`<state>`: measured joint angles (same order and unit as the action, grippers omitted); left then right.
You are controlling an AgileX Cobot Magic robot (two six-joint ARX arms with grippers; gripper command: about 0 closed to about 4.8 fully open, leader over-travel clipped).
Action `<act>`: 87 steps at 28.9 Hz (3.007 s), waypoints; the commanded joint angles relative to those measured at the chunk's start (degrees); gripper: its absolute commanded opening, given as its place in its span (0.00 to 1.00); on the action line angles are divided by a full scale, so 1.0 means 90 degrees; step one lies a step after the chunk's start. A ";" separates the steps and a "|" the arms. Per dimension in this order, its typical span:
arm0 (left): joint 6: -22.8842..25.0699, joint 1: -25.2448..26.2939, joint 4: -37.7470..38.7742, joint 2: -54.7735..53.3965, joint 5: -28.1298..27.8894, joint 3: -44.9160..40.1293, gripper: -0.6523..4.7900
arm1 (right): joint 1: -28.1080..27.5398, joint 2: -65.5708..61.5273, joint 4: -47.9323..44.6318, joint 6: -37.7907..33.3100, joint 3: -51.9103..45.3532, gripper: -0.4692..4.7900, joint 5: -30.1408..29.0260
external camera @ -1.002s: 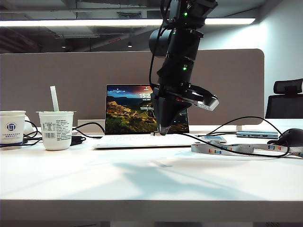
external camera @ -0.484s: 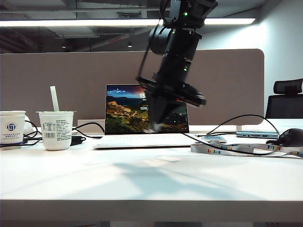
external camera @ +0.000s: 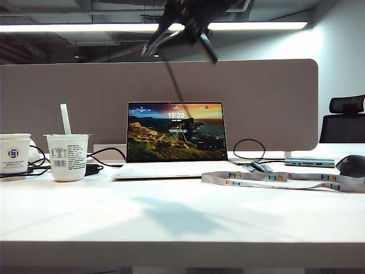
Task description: Pick up the black phone, pick up the charger plug, insert the charger plug into the phone's charging port, and finally place the connected phone back on the desk.
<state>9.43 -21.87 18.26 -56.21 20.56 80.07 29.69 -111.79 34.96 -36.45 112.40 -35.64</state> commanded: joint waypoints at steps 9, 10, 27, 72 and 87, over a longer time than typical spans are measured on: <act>-0.0148 0.0000 -0.0182 0.0027 0.0369 0.0056 0.11 | -0.0228 0.1800 -0.1528 0.2079 0.0029 0.08 -0.0027; -0.0153 -0.0002 -0.0158 0.0005 0.0527 0.0053 0.11 | -0.0228 0.1904 -0.1741 0.2079 0.0029 0.08 -0.0036; 0.0250 -0.0002 0.0340 -0.1326 0.3616 0.0049 0.11 | -0.0408 0.2210 -0.2395 0.2239 0.0029 0.08 -0.1836; 0.0396 -0.0002 -0.0639 -0.1812 0.4029 0.0049 0.11 | -0.0714 0.2222 -0.3101 0.2055 0.0027 0.08 -0.3917; 0.0119 -0.0002 -0.0908 -0.1812 0.4044 0.0049 0.11 | -0.0714 0.2222 -0.3104 0.2057 0.0027 0.08 -0.4034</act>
<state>10.68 -21.89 12.16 -72.82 56.18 80.05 23.14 -92.16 7.99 -18.04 112.42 -71.66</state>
